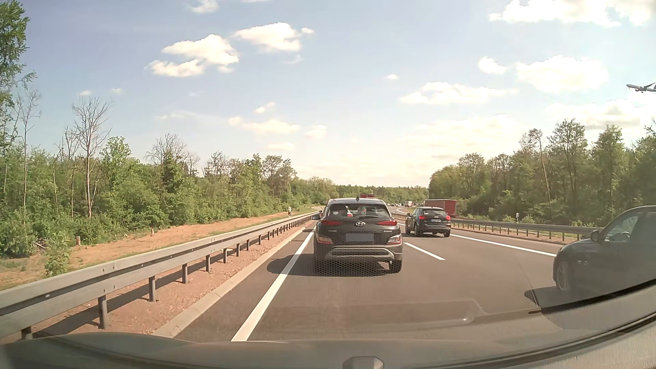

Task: Follow the waypoints while adhering to traffic rules and regulations

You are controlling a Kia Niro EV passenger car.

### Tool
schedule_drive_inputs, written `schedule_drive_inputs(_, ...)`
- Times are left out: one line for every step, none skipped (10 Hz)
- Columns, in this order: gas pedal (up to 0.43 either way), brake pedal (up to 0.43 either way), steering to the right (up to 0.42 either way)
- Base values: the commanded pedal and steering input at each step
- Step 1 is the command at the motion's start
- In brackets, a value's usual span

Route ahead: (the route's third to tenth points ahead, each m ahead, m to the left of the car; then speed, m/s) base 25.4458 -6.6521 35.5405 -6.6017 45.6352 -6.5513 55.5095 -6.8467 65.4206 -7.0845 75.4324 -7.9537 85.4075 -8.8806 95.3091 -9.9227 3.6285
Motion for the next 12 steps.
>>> schedule_drive_inputs(0.008, 0.000, -0.003)
schedule_drive_inputs(0.008, 0.000, -0.003)
schedule_drive_inputs(0.008, 0.000, -0.003)
schedule_drive_inputs(0.008, 0.000, 0.000)
schedule_drive_inputs(0.008, 0.000, 0.002)
schedule_drive_inputs(0.008, 0.000, 0.002)
schedule_drive_inputs(0.008, 0.000, 0.002)
schedule_drive_inputs(0.008, 0.000, 0.002)
schedule_drive_inputs(0.020, 0.000, 0.002)
schedule_drive_inputs(0.020, 0.000, 0.002)
schedule_drive_inputs(0.020, 0.000, 0.002)
schedule_drive_inputs(0.039, 0.000, 0.003)
